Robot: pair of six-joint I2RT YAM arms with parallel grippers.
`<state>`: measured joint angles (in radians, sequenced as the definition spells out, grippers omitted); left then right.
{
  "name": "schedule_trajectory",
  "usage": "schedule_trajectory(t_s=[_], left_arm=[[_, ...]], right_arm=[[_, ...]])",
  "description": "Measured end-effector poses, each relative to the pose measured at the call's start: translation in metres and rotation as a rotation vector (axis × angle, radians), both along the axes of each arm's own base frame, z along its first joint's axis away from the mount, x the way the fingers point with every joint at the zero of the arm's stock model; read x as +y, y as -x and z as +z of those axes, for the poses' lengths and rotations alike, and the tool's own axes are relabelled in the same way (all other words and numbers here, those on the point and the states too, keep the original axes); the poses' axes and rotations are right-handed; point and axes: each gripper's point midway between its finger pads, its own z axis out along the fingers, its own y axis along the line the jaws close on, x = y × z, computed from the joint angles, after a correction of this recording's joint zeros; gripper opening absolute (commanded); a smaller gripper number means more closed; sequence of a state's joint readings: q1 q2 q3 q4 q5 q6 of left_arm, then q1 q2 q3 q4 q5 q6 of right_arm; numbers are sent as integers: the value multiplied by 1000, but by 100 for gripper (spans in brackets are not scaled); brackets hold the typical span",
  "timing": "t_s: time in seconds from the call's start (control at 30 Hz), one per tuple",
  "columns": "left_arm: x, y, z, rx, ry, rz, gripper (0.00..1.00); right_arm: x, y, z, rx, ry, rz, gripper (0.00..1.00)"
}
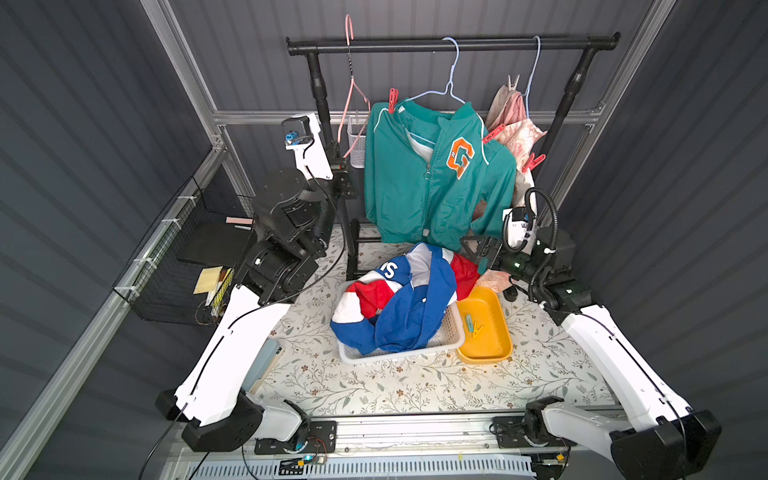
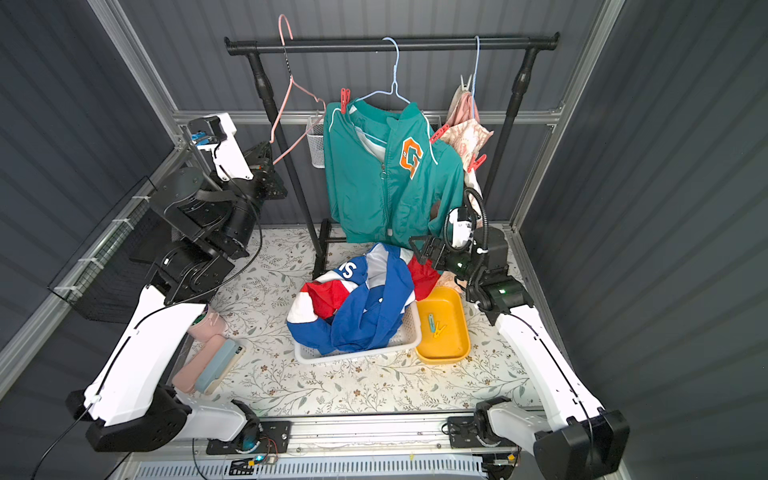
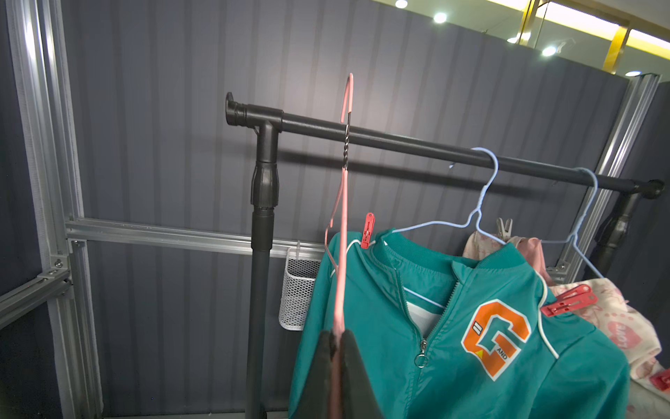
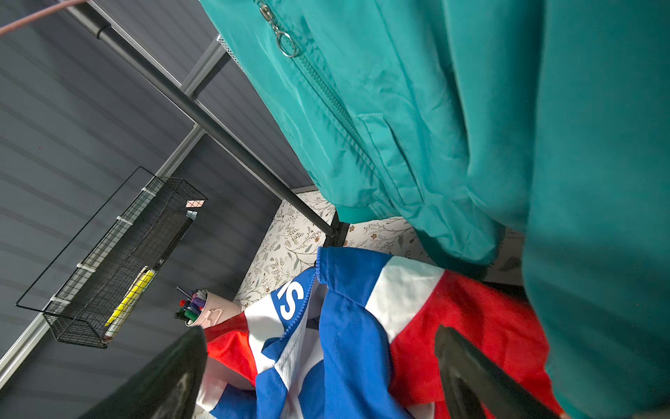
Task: Remove the clothespins securing jackets to the hanger
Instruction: Place the hanger at the clothesline, then adjust the jacket in the basket.
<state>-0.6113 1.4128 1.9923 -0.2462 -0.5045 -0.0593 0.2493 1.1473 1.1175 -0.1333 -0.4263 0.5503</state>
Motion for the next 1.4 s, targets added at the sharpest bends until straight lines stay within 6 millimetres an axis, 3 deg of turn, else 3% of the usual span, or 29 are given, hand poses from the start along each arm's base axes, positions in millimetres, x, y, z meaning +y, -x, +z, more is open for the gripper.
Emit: schedule_trajectory(t_s=[0.47, 0.73, 0.8, 0.83, 0.9, 0.97, 1.03, 1.2, 1.4], left_arm=[[28, -12, -1, 0, -2, 91, 0], [26, -20, -25, 47, -34, 82, 0], [25, -19, -29, 55, -37, 77, 8], [26, -19, -30, 56, -38, 77, 19], [27, -18, -29, 53, -35, 73, 59], [27, -16, -27, 49, -38, 65, 82], [25, -13, -26, 46, -44, 48, 96], [22, 4, -29, 51, -86, -17, 99], [10, 41, -61, 106, -182, -186, 99]], right_arm=[[5, -4, -13, 26, -11, 24, 99], [3, -5, -19, 45, -6, 9, 99], [2, -5, -23, 59, 1, 0, 99], [1, -5, -25, 66, 4, -5, 99], [-1, -5, -29, 83, 12, -16, 99], [-3, -5, -34, 99, 23, -31, 99], [-7, -5, -40, 119, 37, -49, 99], [-18, -6, -62, 181, 89, -110, 99], [-20, -14, -92, 266, 129, -130, 99]])
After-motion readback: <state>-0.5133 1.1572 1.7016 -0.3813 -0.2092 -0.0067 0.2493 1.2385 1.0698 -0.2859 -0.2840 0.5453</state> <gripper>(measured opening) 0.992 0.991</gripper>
